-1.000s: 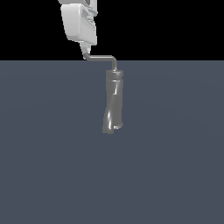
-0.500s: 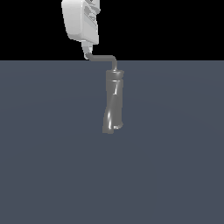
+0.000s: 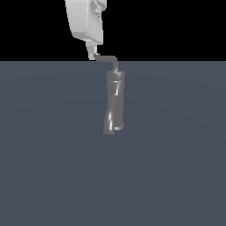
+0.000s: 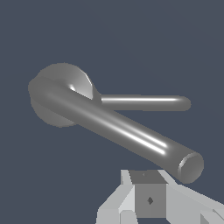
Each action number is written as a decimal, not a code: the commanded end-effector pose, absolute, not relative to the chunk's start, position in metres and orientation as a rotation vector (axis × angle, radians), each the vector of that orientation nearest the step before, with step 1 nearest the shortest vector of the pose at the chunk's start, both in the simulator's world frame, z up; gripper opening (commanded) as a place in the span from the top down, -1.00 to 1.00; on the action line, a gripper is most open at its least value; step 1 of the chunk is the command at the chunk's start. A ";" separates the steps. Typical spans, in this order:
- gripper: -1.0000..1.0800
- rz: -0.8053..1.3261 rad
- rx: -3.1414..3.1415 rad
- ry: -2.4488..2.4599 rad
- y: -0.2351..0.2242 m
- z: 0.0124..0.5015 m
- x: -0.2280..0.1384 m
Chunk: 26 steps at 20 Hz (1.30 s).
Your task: Turn on the faucet by rotating a designated handle.
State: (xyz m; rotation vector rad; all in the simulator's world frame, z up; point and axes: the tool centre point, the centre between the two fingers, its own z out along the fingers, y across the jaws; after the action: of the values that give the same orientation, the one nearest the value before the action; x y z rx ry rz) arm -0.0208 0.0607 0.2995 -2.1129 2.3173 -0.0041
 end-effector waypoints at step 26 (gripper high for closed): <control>1.00 0.001 -2.143 2.295 -0.026 0.299 -0.039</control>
State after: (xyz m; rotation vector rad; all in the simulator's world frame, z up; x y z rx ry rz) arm -0.0431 -0.0081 0.2996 -2.1697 2.2708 0.0061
